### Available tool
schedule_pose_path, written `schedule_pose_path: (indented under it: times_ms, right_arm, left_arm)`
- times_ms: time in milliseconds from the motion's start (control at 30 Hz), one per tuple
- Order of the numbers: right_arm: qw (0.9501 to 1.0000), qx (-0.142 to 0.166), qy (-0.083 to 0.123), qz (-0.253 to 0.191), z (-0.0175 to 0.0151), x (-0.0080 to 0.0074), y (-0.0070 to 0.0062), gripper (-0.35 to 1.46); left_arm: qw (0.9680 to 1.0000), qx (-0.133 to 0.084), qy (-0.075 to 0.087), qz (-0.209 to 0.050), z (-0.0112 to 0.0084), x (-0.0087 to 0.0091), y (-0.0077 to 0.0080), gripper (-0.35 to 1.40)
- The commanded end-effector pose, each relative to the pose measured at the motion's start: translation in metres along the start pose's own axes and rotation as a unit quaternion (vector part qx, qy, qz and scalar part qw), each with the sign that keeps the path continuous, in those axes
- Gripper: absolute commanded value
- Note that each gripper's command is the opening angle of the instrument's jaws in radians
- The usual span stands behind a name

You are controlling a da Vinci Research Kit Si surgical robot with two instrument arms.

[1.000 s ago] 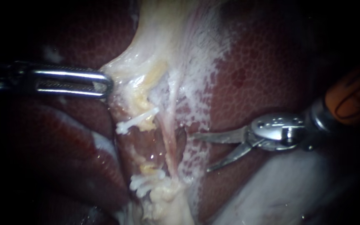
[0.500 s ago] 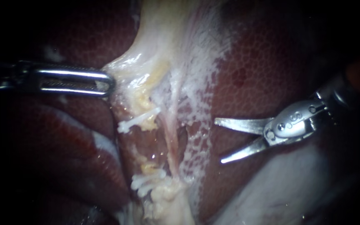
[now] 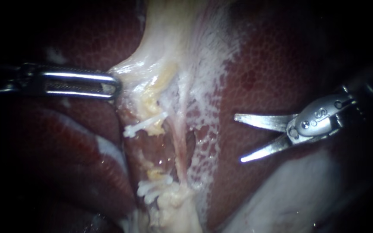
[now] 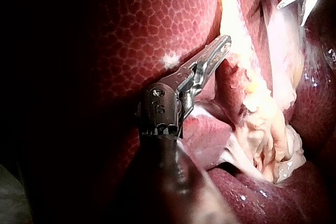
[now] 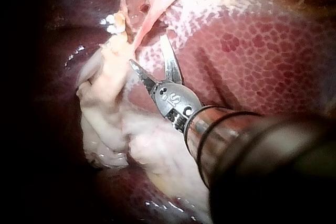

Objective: Go back from the cut left tube

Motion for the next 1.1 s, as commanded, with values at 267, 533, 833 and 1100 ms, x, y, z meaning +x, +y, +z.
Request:
schedule_pose_path:
  times_ms: [267, 533, 833, 1100]
  right_arm:
    - [1.0000, -0.001, -0.001, -0.006, 0.0001, -0.0006, 0.0003, 1.43]
    - [0.9999, 0.000, -0.001, -0.015, 0.0000, -0.0007, 0.0003, 1.43]
    - [0.9998, 0.000, -0.001, -0.018, -0.0001, -0.0007, 0.0003, 1.43]
    - [0.9998, 0.000, -0.001, -0.021, 0.0000, -0.0008, 0.0003, 1.43]
  left_arm:
    - [1.0000, -0.005, 0.004, 0.004, 0.0017, 0.0024, 0.0010, -0.35]
    - [0.9997, 0.003, 0.022, -0.008, 0.0053, 0.0061, 0.0019, -0.35]
    - [0.9996, 0.009, 0.025, -0.012, 0.0066, 0.0067, 0.0017, -0.35]
    - [0.9995, 0.010, 0.027, -0.014, 0.0069, 0.0070, 0.0016, -0.35]
